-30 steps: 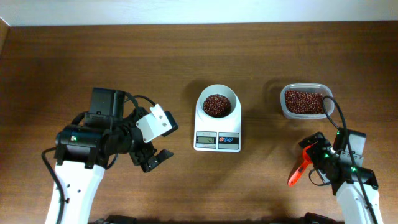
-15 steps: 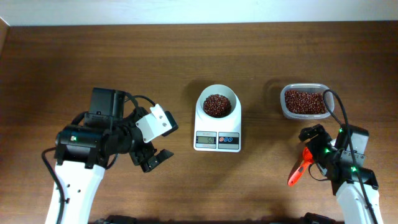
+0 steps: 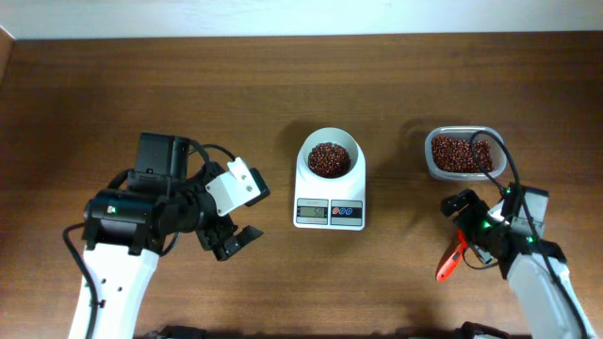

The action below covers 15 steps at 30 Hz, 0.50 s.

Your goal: Scoop and weigh 50g on scale

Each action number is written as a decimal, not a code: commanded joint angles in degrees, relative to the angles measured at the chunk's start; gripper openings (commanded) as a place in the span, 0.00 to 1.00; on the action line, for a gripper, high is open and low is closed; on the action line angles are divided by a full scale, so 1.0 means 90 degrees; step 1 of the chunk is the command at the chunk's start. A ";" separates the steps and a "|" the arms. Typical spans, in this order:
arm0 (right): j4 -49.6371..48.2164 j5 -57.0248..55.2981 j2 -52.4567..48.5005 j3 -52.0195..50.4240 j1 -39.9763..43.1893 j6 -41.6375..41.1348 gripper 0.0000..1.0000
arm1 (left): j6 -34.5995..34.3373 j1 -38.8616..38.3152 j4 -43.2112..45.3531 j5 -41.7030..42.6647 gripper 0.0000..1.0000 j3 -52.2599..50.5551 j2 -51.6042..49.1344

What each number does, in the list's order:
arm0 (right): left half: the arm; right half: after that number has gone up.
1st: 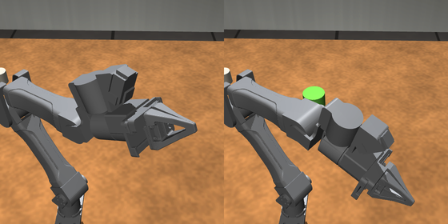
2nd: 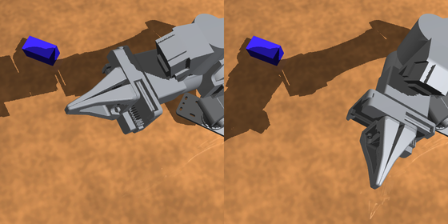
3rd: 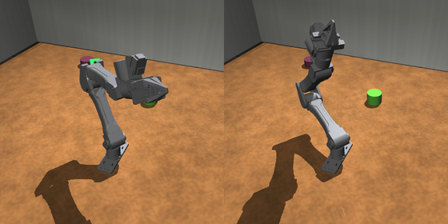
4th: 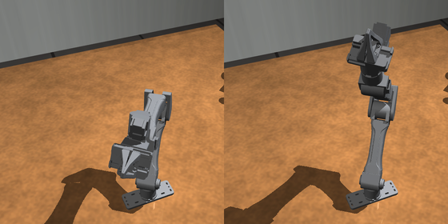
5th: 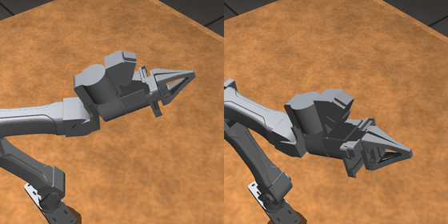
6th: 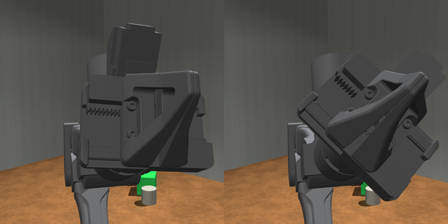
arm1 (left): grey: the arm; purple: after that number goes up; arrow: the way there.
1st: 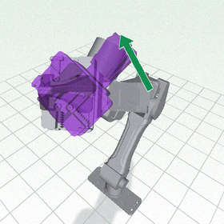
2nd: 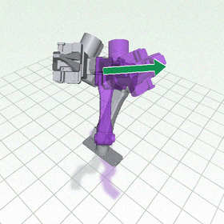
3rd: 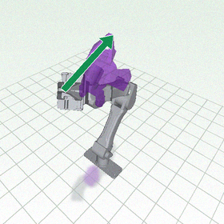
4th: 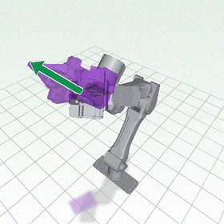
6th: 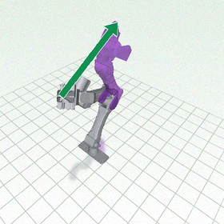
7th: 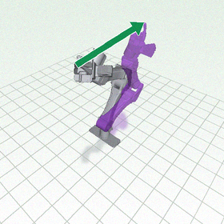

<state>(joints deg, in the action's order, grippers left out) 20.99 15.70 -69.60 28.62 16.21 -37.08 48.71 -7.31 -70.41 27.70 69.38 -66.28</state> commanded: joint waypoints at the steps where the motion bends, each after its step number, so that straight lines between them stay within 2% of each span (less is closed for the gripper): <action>1: -0.0670 0.0381 -0.0471 0.0102 0.0024 0.0488 0.99 | 0.0119 0.0039 0.0010 0.0109 0.99 -0.0007 -0.0029; 7: -0.1477 0.0617 -0.0595 0.0109 0.0024 0.0486 0.99 | 0.0119 0.0039 0.0010 0.0109 0.99 -0.0007 -0.0029; 12: -0.1503 0.1627 -0.0595 0.0109 0.0024 0.1428 0.99 | 0.0119 0.0039 0.0010 0.0109 0.99 -0.0007 -0.0029; 15: -0.1469 0.1855 -0.0580 0.0131 0.0044 0.1637 0.99 | 0.0119 0.0039 0.0010 0.0109 0.99 -0.0007 -0.0029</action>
<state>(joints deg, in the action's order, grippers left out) 7.68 27.75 -74.72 28.84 16.21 -26.68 48.69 -7.31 -70.43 27.70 69.38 -66.28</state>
